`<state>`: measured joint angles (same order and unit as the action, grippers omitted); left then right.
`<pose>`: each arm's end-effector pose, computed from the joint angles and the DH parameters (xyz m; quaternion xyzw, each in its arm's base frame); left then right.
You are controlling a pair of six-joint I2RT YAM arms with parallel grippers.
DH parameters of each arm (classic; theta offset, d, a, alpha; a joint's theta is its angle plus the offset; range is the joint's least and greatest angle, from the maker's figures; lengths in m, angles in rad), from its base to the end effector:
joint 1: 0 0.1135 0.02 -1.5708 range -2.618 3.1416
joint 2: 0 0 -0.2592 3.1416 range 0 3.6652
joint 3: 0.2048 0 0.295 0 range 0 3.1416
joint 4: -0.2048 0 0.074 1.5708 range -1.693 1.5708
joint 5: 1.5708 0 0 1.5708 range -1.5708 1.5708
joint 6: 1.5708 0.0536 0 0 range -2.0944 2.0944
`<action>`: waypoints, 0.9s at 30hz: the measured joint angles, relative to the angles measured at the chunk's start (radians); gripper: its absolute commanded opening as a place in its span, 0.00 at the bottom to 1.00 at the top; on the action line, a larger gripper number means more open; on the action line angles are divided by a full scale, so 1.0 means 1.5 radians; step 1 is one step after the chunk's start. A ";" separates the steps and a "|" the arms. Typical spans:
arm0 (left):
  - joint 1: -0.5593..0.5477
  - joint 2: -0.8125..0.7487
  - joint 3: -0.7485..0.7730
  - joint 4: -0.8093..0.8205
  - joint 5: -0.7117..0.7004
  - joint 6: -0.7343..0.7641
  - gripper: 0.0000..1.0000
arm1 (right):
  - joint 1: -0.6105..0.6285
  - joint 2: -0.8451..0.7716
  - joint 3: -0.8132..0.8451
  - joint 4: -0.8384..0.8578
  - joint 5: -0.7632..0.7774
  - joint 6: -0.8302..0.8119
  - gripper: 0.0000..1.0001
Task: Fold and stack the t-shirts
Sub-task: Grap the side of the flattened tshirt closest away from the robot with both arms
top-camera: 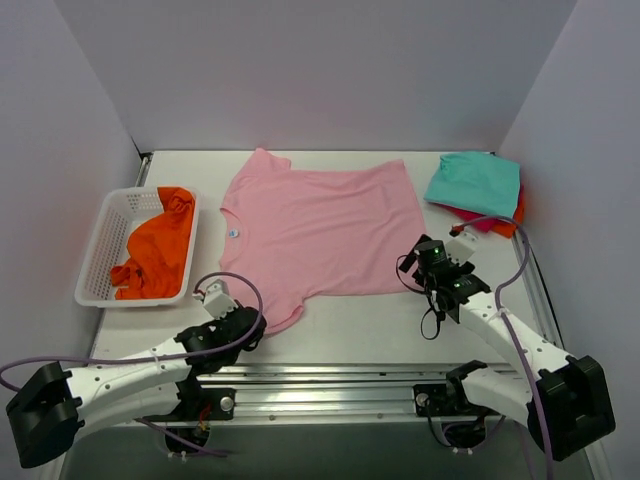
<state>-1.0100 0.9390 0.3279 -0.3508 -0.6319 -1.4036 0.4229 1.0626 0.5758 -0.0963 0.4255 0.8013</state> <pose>0.1358 -0.1567 0.1099 -0.2686 0.8711 -0.1607 0.3784 0.2642 0.0946 0.1902 0.2602 0.8265 0.1141 0.4860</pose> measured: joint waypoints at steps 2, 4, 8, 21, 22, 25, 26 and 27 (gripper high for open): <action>0.015 -0.043 0.000 -0.020 -0.009 0.009 0.02 | -0.019 -0.002 -0.005 -0.008 -0.006 0.006 0.85; 0.044 -0.082 0.000 -0.030 -0.009 0.026 0.02 | -0.024 -0.001 -0.004 -0.017 -0.006 0.014 0.85; 0.131 -0.134 -0.010 -0.021 0.014 0.073 0.02 | -0.048 0.038 -0.004 -0.023 -0.019 0.029 0.85; 0.213 -0.125 -0.037 0.004 0.088 0.161 0.02 | -0.107 0.143 -0.056 0.090 -0.120 0.058 0.73; 0.215 -0.125 -0.037 0.006 0.090 0.164 0.02 | -0.107 0.145 -0.056 0.095 -0.121 0.060 0.70; 0.218 -0.125 -0.037 0.008 0.095 0.171 0.02 | -0.107 0.147 -0.057 0.099 -0.122 0.061 0.53; 0.218 -0.124 -0.037 0.008 0.096 0.173 0.02 | -0.106 0.147 -0.058 0.100 -0.122 0.062 0.49; 0.219 -0.124 -0.037 0.008 0.098 0.174 0.02 | -0.106 0.147 -0.060 0.100 -0.122 0.062 0.45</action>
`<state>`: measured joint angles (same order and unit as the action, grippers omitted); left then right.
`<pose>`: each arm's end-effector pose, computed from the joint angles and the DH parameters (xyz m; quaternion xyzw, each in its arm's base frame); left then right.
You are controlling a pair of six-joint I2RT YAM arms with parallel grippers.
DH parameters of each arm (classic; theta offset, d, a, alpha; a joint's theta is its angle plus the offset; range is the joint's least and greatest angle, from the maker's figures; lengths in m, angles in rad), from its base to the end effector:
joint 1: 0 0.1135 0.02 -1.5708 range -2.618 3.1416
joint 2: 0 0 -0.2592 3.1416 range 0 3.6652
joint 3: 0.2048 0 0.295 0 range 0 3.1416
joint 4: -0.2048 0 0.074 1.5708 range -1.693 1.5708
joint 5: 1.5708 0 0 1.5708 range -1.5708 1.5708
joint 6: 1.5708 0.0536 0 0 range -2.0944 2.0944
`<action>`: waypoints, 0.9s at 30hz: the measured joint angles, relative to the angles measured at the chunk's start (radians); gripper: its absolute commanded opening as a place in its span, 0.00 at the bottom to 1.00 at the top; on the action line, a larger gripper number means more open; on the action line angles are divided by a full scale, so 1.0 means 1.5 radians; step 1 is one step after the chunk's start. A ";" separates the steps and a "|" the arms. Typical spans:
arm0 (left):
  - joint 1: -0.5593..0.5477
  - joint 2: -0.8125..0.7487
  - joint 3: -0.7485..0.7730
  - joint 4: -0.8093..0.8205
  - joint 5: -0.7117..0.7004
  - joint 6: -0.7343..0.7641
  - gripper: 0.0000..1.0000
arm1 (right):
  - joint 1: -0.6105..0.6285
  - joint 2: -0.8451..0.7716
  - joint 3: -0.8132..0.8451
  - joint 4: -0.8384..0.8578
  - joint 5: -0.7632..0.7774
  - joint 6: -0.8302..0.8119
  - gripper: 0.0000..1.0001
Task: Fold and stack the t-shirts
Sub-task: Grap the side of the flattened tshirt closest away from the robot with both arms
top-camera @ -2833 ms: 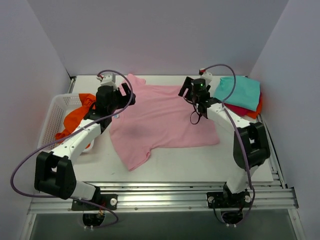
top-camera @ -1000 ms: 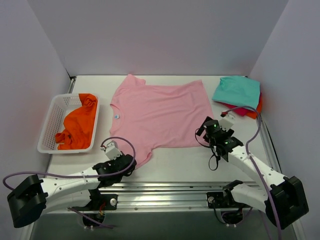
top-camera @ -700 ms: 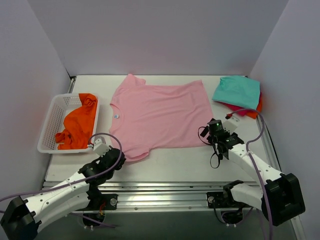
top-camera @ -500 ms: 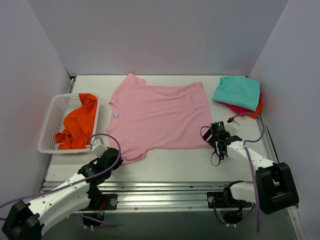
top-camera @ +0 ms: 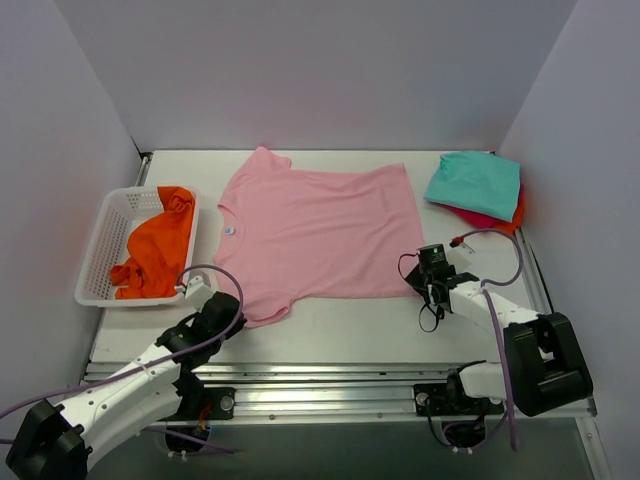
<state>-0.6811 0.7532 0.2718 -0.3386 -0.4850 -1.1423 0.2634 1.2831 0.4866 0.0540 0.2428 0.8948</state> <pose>0.1692 -0.1050 0.1215 -0.2921 0.8591 -0.1446 0.3946 0.2777 0.0615 0.1123 0.3285 0.8487 0.1258 0.3950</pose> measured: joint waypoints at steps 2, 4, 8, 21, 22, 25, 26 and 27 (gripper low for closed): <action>0.002 0.001 0.000 0.000 0.001 0.002 0.02 | 0.000 0.000 -0.003 -0.001 0.000 0.000 0.26; 0.002 0.001 0.000 0.000 0.003 0.002 0.02 | 0.000 0.000 -0.005 -0.001 -0.003 0.002 0.06; 0.002 -0.002 0.000 -0.003 0.007 0.002 0.02 | 0.000 -0.011 -0.013 -0.003 -0.010 0.005 0.00; 0.002 -0.108 0.121 -0.158 0.015 0.017 0.02 | 0.009 -0.199 -0.018 -0.112 0.010 0.004 0.00; 0.002 -0.114 0.128 -0.165 0.015 0.018 0.02 | 0.009 -0.201 -0.018 -0.116 0.010 0.004 0.00; 0.003 -0.107 0.143 -0.177 0.015 0.022 0.02 | 0.009 -0.200 -0.018 -0.124 0.010 0.003 0.00; 0.003 -0.099 0.148 -0.180 0.015 0.025 0.02 | 0.009 -0.200 -0.018 -0.125 0.010 0.001 0.00; 0.003 -0.085 0.154 -0.181 0.015 0.030 0.02 | 0.009 -0.198 -0.017 -0.125 0.011 -0.001 0.00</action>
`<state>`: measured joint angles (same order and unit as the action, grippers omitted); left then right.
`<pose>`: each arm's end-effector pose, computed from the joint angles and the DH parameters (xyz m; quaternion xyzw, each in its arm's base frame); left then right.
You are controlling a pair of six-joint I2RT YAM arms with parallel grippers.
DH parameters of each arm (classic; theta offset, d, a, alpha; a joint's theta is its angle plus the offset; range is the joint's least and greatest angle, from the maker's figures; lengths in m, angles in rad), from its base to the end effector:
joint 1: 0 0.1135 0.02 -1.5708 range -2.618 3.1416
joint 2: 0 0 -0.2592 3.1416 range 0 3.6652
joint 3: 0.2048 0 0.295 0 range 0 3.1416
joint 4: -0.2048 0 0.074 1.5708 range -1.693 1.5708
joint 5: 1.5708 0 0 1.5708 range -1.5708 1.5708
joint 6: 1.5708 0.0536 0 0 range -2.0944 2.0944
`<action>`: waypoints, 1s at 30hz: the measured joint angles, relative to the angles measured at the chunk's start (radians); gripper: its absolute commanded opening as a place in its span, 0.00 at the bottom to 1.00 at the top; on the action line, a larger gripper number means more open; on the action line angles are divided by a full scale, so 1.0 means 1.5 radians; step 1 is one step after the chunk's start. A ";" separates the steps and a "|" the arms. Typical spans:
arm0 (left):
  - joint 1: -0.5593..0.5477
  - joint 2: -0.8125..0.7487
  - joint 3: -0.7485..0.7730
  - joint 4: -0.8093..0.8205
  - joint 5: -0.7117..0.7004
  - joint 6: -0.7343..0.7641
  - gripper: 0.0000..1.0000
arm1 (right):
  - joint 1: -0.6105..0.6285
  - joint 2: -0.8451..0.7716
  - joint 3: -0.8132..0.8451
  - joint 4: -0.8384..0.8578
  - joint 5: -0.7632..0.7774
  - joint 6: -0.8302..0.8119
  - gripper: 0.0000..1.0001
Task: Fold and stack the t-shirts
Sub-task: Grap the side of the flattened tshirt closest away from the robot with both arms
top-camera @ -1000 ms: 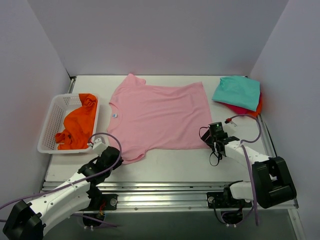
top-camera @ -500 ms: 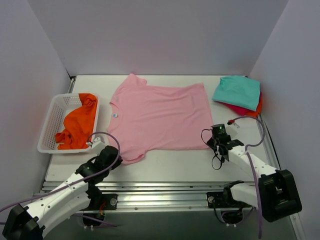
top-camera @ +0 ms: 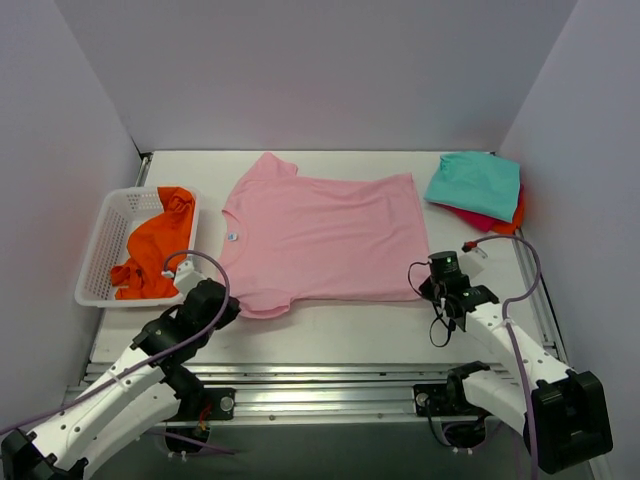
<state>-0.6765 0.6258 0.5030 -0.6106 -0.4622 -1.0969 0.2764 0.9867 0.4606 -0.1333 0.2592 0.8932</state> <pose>0.1667 -0.1032 0.2078 -0.2766 0.8503 -0.1745 0.4123 0.2504 0.0568 0.1595 0.3245 0.8311 0.1441 0.4279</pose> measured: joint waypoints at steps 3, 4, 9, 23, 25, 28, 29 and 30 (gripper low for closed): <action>0.003 0.049 0.028 -0.002 0.000 0.013 0.02 | 0.000 0.019 0.011 -0.002 0.003 -0.007 0.00; 0.003 0.069 0.041 0.001 0.000 0.020 0.02 | 0.000 0.028 0.020 -0.003 0.004 -0.010 0.00; 0.012 0.160 0.107 0.024 -0.001 0.049 0.02 | 0.000 0.079 0.080 0.008 0.012 -0.031 0.00; 0.086 0.331 0.195 0.126 0.033 0.107 0.02 | 0.000 0.232 0.225 0.026 0.037 -0.063 0.00; 0.103 0.346 0.203 0.137 0.045 0.112 0.02 | 0.000 0.261 0.246 0.027 0.039 -0.065 0.00; 0.128 0.371 0.218 0.151 0.063 0.120 0.02 | 0.000 0.300 0.273 0.027 0.045 -0.067 0.00; 0.137 0.380 0.225 0.155 0.071 0.125 0.03 | 0.000 0.314 0.286 0.026 0.047 -0.068 0.00; 0.150 0.394 0.235 0.161 0.081 0.128 0.03 | -0.001 0.332 0.301 0.026 0.049 -0.068 0.00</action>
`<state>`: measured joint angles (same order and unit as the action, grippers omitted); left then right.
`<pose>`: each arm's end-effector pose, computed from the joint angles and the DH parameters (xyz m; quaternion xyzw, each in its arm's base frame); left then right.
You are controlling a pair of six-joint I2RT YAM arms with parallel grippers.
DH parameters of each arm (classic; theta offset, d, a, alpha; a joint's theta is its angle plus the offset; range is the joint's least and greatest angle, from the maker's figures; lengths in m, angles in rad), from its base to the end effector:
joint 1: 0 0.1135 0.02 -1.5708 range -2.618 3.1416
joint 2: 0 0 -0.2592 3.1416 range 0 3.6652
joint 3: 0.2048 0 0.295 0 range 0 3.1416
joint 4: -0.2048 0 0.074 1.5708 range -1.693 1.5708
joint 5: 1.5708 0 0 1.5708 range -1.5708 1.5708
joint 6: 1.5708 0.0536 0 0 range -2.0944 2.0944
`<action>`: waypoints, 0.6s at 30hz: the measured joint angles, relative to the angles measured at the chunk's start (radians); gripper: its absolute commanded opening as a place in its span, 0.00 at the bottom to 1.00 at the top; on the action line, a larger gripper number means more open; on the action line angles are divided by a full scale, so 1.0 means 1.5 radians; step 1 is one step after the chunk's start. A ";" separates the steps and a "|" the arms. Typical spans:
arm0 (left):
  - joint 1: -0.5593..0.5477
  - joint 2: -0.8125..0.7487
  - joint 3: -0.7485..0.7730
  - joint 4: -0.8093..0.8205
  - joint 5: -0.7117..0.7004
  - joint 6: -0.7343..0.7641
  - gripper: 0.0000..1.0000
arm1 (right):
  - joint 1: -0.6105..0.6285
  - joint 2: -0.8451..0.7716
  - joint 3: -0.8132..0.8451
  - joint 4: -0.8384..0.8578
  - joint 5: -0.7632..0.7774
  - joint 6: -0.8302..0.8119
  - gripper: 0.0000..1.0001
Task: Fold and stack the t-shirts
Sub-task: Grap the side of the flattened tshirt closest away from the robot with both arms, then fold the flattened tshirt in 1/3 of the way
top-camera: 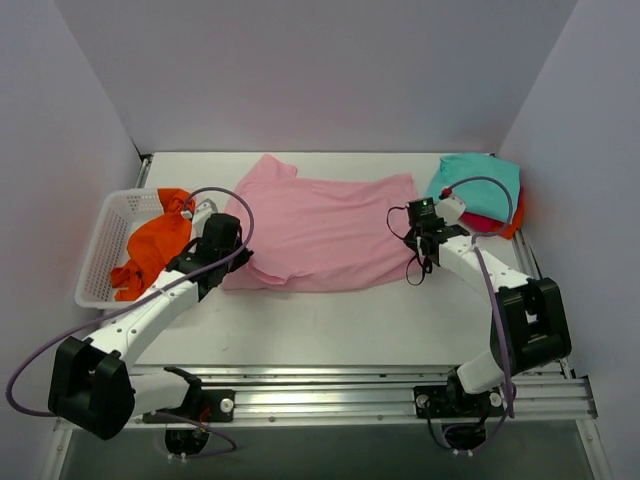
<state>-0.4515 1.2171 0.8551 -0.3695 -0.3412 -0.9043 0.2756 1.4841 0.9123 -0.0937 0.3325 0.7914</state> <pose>0.2906 -0.1210 0.2273 -0.2694 0.8615 -0.1311 0.4100 0.3617 0.0841 0.1889 0.2962 0.8391 0.0912 0.4471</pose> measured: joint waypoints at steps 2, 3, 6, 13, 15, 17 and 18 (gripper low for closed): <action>0.026 0.032 0.022 0.013 0.020 0.007 0.04 | 0.000 0.037 0.034 -0.001 0.004 0.000 0.00; 0.040 0.051 0.034 0.020 0.031 0.012 0.07 | -0.001 0.058 0.054 -0.001 0.007 0.000 0.00; 0.079 0.130 0.086 0.036 0.062 0.030 0.29 | -0.003 0.137 0.131 -0.009 0.017 -0.001 0.00; 0.164 0.496 0.396 0.035 0.187 0.084 0.94 | -0.035 0.394 0.387 -0.051 0.034 0.006 1.00; 0.183 0.606 0.493 0.042 0.225 0.099 0.94 | -0.041 0.438 0.425 -0.075 0.049 0.008 1.00; 0.199 0.641 0.506 0.046 0.259 0.103 0.94 | -0.046 0.446 0.429 -0.096 0.063 0.012 1.00; 0.204 0.630 0.503 0.048 0.264 0.109 0.94 | -0.048 0.444 0.429 -0.108 0.073 0.013 1.00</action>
<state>-0.1452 2.1620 1.6096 -0.2974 0.0551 -0.7403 0.2035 2.1502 1.5551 -0.2554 0.4419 0.8108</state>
